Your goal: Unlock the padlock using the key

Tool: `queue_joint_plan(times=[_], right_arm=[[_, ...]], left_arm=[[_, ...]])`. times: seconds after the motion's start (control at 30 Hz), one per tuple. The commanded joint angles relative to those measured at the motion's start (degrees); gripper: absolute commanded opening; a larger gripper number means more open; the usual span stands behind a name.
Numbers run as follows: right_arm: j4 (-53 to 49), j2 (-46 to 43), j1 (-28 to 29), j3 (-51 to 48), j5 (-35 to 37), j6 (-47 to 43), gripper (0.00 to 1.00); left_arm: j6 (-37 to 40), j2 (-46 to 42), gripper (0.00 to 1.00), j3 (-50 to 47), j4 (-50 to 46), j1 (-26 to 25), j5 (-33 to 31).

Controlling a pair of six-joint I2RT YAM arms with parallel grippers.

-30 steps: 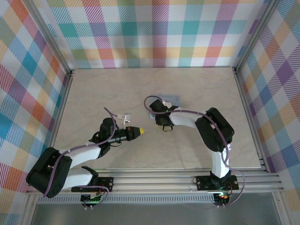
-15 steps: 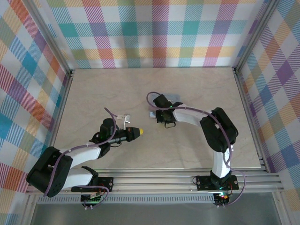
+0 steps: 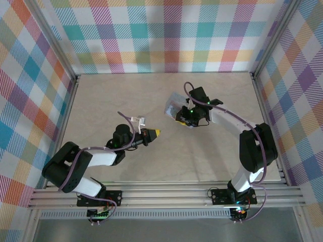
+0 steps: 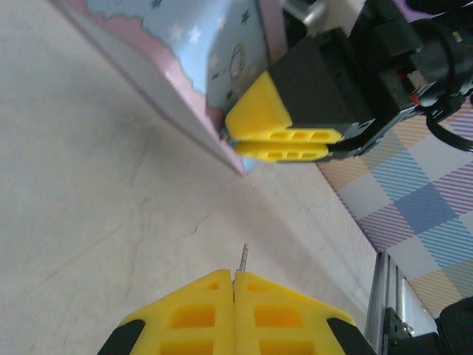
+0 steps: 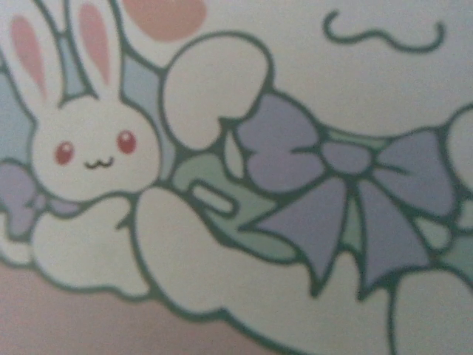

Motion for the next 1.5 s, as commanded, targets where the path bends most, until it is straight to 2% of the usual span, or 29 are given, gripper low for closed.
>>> queue_joint_plan(times=[0.0, 0.23, 0.37, 0.87, 1.47], right_arm=[[-1.39, -2.31, -0.98, 1.77, -8.65, 3.34, 0.00], [-6.51, -0.88, -2.61, 6.73, -11.56, 6.12, 0.00], [-8.83, 0.38, -2.96, 9.15, -11.59, 6.74, 0.00], [-7.80, 2.68, -3.47, 10.11, -12.50, 9.60, 0.00], [-6.45, 3.29, -4.72, 9.32, -12.73, 10.44, 0.00]], left_arm=[[1.83, 3.83, 0.00, 2.40, 11.81, -1.39, -2.63], [-0.41, 15.45, 0.00, 8.11, 21.59, -2.58, -3.68], [0.40, 19.33, 0.00, 11.26, 22.09, -3.12, -3.64], [-1.78, 22.10, 0.00, 15.57, 22.41, -3.91, -1.00], [-0.28, 21.33, 0.00, 13.35, 22.50, -5.75, -4.02]])
